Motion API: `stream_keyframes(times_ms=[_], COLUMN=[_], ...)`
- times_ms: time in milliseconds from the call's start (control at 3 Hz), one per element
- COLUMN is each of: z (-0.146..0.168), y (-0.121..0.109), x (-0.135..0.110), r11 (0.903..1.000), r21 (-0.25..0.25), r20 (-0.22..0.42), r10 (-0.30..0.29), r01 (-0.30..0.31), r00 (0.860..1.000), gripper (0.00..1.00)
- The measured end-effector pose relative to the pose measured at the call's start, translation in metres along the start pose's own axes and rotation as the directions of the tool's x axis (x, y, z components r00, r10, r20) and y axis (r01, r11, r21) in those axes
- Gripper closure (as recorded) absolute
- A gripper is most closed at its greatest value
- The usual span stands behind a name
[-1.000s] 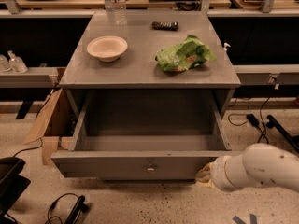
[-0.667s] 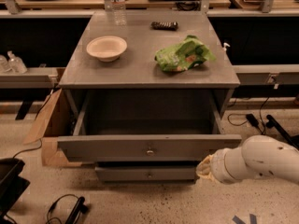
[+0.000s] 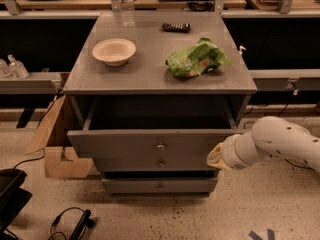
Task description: Close top drawer
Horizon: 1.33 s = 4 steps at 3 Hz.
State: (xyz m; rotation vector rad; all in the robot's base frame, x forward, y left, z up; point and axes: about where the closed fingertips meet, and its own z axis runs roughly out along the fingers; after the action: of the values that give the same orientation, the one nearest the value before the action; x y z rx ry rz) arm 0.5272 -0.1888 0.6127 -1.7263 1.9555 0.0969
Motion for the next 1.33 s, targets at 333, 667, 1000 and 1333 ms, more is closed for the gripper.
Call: stream_keyframes(times_ms=[333,667,1000,1333], z=[0.002,0.026,0.026,0.025], y=[-0.004,-0.038,-0.039,-0.075], x=[0.000,-0.002,-0.002,0.001], r11=[1.0000,0.9991,0.9991,0.9982], r21=[0.000,-0.006,-0.007,0.013], r20=[0.005,0.051,0.049,0.023], r10=[-0.003,-0.041,-0.041,-0.058], r01=[0.003,0.041,0.042,0.058], r00=[1.000,0.998,0.998,0.998], gripper=[1.00,1.00,1.00,1.00])
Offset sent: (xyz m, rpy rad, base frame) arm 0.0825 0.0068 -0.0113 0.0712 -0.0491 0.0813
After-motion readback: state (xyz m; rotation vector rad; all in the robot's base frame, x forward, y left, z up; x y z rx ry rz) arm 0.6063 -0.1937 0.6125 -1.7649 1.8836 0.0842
